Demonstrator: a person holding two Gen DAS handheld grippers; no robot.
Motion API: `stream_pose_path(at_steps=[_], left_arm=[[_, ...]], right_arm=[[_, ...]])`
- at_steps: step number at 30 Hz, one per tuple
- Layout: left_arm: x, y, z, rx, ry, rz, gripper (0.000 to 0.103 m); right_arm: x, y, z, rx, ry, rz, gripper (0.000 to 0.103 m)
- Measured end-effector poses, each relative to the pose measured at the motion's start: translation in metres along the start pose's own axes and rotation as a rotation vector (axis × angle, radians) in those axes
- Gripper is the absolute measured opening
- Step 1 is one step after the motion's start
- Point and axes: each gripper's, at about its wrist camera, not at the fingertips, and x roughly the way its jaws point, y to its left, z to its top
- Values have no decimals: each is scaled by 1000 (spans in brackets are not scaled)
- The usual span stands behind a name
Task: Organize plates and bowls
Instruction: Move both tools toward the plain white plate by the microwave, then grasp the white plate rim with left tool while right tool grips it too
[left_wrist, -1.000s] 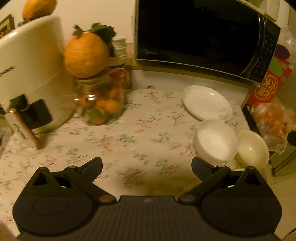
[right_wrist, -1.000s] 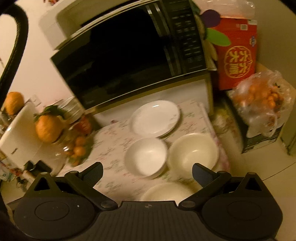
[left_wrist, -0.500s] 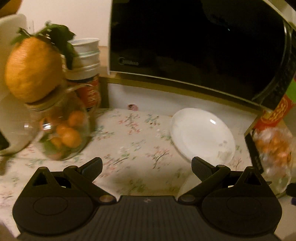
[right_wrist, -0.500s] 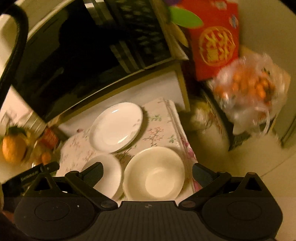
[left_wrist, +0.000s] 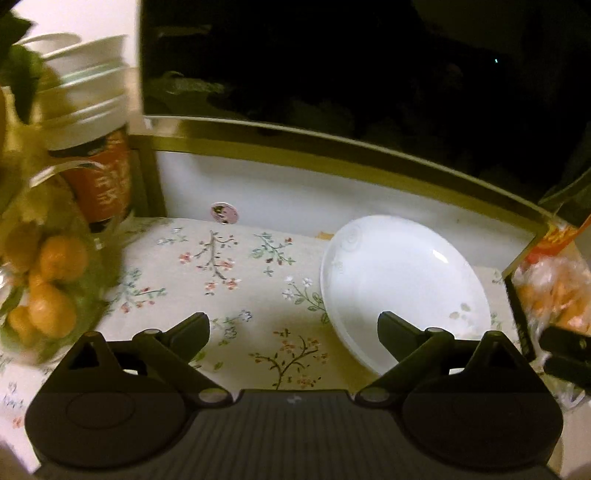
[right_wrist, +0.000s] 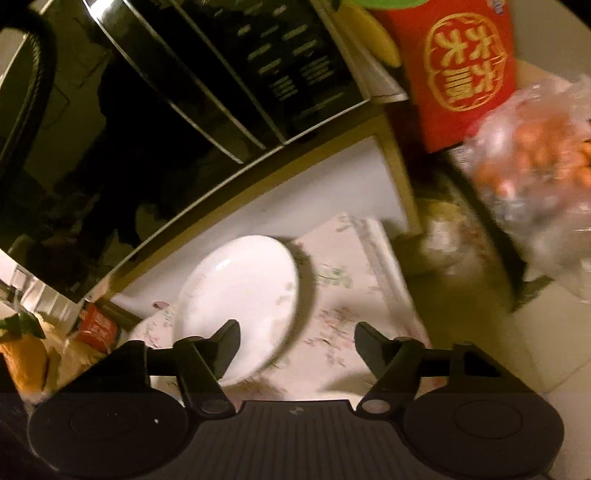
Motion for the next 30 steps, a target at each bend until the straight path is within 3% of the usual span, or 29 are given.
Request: stream_pose_path(at_steps=[4,10,20,22,28,30], left_arm=[[10,-2,6,4,-21,-5,93],[27,-4,11,37,-17,23,79],[43,-13,9,87,1,33,54],[44,-12,9,78,9,27,55],[44,-18,9,86,2,13,41],[43,-20,8,84,-2,-9,27]], right_arm=[[24,0,2,27,24,-2,62],[46,-1,1,36,56,-15,51],[69,15,1,48,90,-24,48],[72,15,-1,46,98,-33,47],[74,14,0,54,86,-30,47],[76,16,-1,44,81,-34,47]])
